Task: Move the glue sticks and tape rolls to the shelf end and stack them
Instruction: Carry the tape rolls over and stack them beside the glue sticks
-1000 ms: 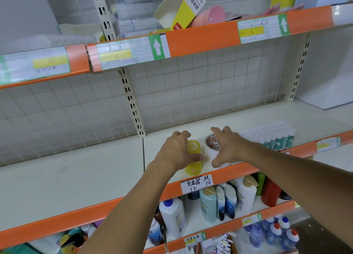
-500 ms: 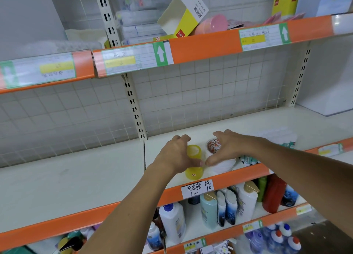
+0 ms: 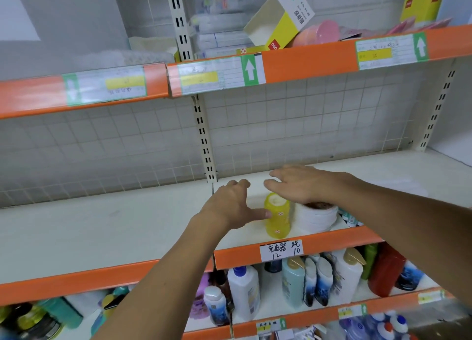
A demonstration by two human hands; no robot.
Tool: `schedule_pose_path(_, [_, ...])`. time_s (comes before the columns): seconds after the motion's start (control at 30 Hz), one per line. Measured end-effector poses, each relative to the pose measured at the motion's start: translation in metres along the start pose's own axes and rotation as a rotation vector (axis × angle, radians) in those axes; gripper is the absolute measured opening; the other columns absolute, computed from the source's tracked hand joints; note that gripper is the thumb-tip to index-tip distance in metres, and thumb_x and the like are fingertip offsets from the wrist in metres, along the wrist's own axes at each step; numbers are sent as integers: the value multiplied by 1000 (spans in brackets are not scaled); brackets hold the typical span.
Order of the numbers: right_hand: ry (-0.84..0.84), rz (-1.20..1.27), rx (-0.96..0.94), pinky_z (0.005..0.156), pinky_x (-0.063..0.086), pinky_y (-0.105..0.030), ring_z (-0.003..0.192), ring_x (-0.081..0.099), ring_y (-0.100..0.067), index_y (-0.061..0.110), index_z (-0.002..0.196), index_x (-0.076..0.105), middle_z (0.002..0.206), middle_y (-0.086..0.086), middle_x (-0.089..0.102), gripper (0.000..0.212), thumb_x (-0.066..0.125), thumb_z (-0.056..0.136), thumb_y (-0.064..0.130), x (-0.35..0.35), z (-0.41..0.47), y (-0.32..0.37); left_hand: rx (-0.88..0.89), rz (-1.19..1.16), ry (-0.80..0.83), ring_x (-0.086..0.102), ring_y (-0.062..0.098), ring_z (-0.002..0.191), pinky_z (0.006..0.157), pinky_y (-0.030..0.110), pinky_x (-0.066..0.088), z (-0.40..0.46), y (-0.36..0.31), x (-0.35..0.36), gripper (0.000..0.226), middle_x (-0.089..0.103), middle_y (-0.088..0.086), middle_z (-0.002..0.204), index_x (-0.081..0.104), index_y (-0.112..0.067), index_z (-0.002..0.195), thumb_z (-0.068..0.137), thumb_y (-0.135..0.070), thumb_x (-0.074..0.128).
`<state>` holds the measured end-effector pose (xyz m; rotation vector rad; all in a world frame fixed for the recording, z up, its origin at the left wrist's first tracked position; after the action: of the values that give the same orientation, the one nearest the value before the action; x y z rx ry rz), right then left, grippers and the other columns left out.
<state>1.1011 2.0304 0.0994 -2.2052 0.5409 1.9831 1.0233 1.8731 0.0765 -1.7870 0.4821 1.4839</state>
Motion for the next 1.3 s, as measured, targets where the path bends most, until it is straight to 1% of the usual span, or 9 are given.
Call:
schedule_pose_path(0.17, [-10, -56, -108, 113, 31, -46, 142, 34, -29, 21, 149, 41, 154, -10, 38, 65, 23, 101, 61, 7, 12, 38, -93, 34, -8, 45, 25, 128, 102, 38, 42, -17, 35, -7, 87, 42, 8, 145, 32, -16, 149, 84, -69, 55])
schedule_pose_path(0.3, [2, -97, -212, 111, 33, -47, 137, 39, -30, 19, 143, 48, 146, -11, 45, 66, 22, 100, 62, 15, 26, 74, -177, 71, -42, 44, 26, 129, 103, 39, 42, -33, 73, -10, 80, 43, 8, 144, 33, -15, 148, 89, -66, 50])
schedule_pose_path(0.4, [14, -140, -298, 109, 35, -44, 133, 42, -29, 17, 138, 50, 142, -11, 48, 66, 22, 100, 63, 26, 39, 103, -230, 112, -66, 45, 27, 129, 103, 43, 43, -47, 106, -12, 72, 44, 9, 144, 35, -14, 147, 94, -61, 46])
schedule_pose_path(0.53, [54, -163, -380, 115, 29, -46, 141, 35, -29, 20, 152, 35, 154, -10, 38, 76, 19, 96, 70, 43, 58, 148, -318, 172, -85, 49, 27, 124, 99, 43, 46, -69, 152, -19, 67, 48, 9, 140, 40, -14, 143, 94, -61, 45])
schedule_pose_path(0.7, [93, -193, -469, 116, 27, -45, 141, 34, -31, 20, 154, 31, 156, -11, 34, 74, 22, 98, 68, 61, 75, 216, -412, 245, -98, 49, 27, 122, 97, 41, 47, -101, 212, -34, 66, 50, 8, 137, 42, -15, 141, 95, -62, 43])
schedule_pose_path(0.9, [75, -170, -572, 115, 30, -46, 137, 39, -30, 21, 152, 33, 152, -10, 39, 73, 25, 97, 68, 80, 98, 307, -511, 299, -88, 39, 27, 135, 107, 41, 38, -135, 289, -56, 71, 40, 7, 149, 35, -15, 146, 96, -64, 36])
schedule_pose_path(1.0, [57, -151, -623, 118, 25, -45, 144, 31, -29, 23, 155, 26, 159, -8, 30, 74, 26, 97, 68, 90, 107, 352, -549, 320, -102, 30, 27, 141, 113, 41, 31, -151, 328, -64, 72, 33, 9, 154, 32, -14, 148, 96, -64, 33])
schedule_pose_path(1.13, [64, -139, -668, 122, 17, -43, 150, 19, -28, 23, 158, 17, 164, -8, 16, 76, 25, 97, 68, 105, 116, 410, -616, 323, -103, 11, 29, 150, 121, 44, 17, -175, 376, -72, 77, 12, 11, 163, 19, -15, 154, 97, -65, 27])
schedule_pose_path(1.3, [98, -131, -738, 122, 10, -39, 152, 10, -26, 23, 159, 11, 166, -8, 7, 74, 26, 99, 65, 116, 123, 480, -710, 315, -108, 9, 29, 150, 121, 44, 14, -210, 430, -81, 76, 11, 11, 163, 19, -16, 155, 97, -65, 28])
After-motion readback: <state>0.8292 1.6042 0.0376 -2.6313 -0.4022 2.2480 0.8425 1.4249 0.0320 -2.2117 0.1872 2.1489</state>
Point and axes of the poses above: each hand's wrist, its own z-axis towards the middle knuckle, its own x-axis out of the palm, y = z × x, the point moved 1 cm from there along z, towards the middle knuckle
